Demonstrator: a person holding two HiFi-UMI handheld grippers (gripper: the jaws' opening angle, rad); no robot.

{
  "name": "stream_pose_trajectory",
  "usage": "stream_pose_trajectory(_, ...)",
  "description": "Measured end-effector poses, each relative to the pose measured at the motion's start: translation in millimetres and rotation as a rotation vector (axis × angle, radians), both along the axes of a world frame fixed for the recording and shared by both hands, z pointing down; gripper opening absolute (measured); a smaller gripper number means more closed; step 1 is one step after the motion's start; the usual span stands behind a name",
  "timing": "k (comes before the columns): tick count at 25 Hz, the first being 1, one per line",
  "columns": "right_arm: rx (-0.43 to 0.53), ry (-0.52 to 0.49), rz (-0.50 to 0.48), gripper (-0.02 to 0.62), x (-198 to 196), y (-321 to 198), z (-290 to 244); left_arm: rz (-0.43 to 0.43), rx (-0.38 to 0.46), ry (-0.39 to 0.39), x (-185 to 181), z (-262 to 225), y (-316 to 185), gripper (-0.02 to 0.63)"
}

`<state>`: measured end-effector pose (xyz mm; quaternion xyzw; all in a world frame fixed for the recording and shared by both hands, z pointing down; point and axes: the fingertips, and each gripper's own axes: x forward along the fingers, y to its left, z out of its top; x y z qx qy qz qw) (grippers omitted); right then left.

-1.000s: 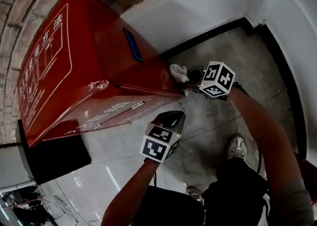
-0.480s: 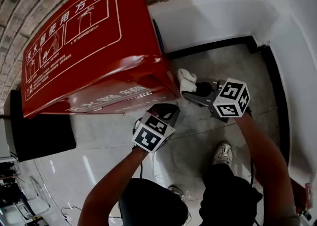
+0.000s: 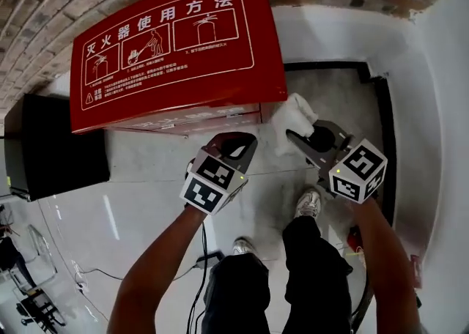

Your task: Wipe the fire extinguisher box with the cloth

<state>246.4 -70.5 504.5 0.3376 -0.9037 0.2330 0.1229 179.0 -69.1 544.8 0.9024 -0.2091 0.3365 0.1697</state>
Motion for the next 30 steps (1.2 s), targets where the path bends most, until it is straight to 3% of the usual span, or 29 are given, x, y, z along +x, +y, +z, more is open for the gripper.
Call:
stream_pose_trajectory(6, -0.009, 0.058, 0.085, 0.091, 2.5, 25.5, -85.8, -0.025, 0.015, 0.044, -5.1, -96.7, 21.4, 0.003)
stream_pose_trajectory(12, 0.036, 0.127, 0.149, 0.091, -1.2, 37.6, -205.3, -0.110, 0.020, 0.148, -8.0, -219.5, 30.1, 0.003)
stream_pose_trajectory(23, 0.104, 0.099, 0.121, 0.091, -41.1, 46.6, -404.7, -0.278, 0.041, 0.225, -34.6, -414.8, 40.4, 0.003)
stream_pose_trajectory(30, 0.133, 0.085, 0.108, 0.091, -55.9, 57.9, -487.6, -0.309, 0.038, 0.232, -46.5, -504.9, 69.5, 0.003)
